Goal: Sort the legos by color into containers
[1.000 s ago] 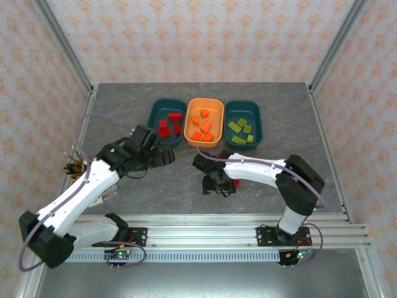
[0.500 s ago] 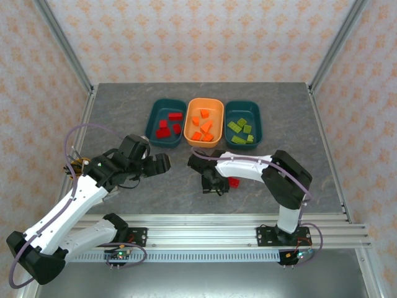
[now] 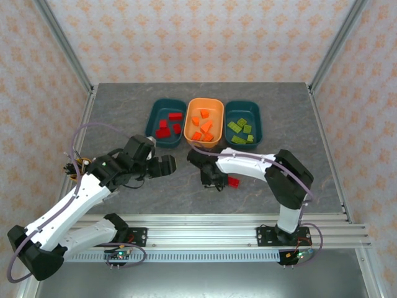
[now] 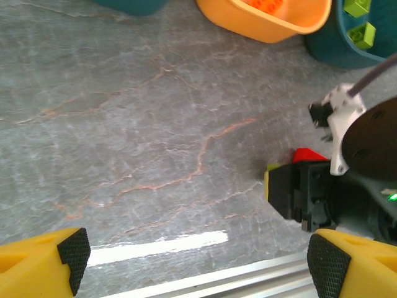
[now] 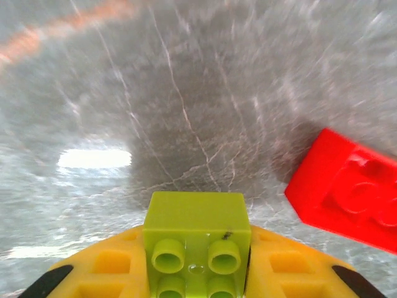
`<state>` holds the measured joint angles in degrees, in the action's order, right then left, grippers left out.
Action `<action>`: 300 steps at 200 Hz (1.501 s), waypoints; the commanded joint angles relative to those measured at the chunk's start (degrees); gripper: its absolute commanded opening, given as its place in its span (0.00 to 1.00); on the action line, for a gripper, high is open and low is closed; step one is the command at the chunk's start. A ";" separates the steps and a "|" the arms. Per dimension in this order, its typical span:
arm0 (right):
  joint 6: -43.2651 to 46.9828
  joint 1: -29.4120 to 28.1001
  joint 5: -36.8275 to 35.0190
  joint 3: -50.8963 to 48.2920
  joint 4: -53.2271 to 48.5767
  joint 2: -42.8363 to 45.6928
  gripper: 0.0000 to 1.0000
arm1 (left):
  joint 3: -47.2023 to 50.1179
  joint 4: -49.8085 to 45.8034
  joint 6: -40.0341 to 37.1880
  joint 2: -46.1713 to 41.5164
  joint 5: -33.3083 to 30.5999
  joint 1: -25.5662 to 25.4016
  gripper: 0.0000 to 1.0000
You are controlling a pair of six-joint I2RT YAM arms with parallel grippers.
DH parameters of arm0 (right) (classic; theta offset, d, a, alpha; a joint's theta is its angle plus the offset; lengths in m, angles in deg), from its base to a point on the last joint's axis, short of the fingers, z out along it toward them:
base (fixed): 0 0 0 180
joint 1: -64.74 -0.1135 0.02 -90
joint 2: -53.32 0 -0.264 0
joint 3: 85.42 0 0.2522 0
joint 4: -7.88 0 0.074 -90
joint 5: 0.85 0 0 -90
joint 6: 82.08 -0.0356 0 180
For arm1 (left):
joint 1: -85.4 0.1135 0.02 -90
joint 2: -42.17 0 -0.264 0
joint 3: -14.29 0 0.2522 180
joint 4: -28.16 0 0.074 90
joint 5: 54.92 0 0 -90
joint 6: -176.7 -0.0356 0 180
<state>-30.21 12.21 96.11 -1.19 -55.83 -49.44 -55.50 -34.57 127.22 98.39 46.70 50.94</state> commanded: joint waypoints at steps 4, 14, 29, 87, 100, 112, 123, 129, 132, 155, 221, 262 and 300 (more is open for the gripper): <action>3.68 5.63 -3.46 5.75 -5.17 5.53 0.30 | -3.48 5.48 -0.20 3.45 1.43 -1.69 0.93; 5.60 8.70 -3.38 8.08 -6.03 5.90 0.30 | -4.97 7.00 0.45 5.16 1.37 -2.09 0.93; 8.51 14.01 -2.90 11.97 -6.78 5.29 0.29 | -7.41 9.66 1.63 7.89 1.14 -2.21 0.93; 16.32 30.74 0.50 30.78 -4.02 -9.96 0.29 | -19.99 15.48 2.38 21.52 -0.59 -2.25 0.93; 17.62 32.72 0.54 36.37 -3.75 -14.57 0.29 | -22.26 16.28 2.29 24.30 -0.97 -2.22 0.93; 18.56 34.49 0.43 41.45 -3.79 -18.91 0.29 | -23.54 17.34 2.29 26.39 -1.29 -2.19 0.93; 19.43 35.74 0.53 46.26 -4.28 -22.76 0.29 | -25.06 17.68 2.08 28.15 -1.68 -2.19 0.93; 20.15 36.41 0.60 48.73 -4.51 -24.66 0.28 | -25.93 17.68 1.90 29.14 -1.86 -2.24 0.93; 20.47 36.67 0.60 49.95 -4.66 -25.74 0.29 | -26.35 17.68 1.81 29.58 -2.00 -2.20 0.93; 23.17 38.30 0.87 58.41 -5.62 -32.57 0.29 | -28.52 17.90 1.50 31.97 -2.47 -2.28 0.93; 24.27 41.24 2.49 68.75 -8.32 -43.22 0.38 | -28.01 15.95 1.59 32.92 -6.27 -5.53 0.93; 23.99 41.31 3.43 68.01 -8.91 -40.50 0.61 | -26.17 15.39 2.71 32.10 -9.04 -8.74 0.93; 22.13 41.32 0.95 61.44 -7.27 -29.51 0.65 | -26.82 14.83 2.31 32.79 -9.81 -11.81 0.94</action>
<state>-6.63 53.43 99.56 63.71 -62.91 -90.60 -82.28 -18.40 129.12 131.84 39.88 40.84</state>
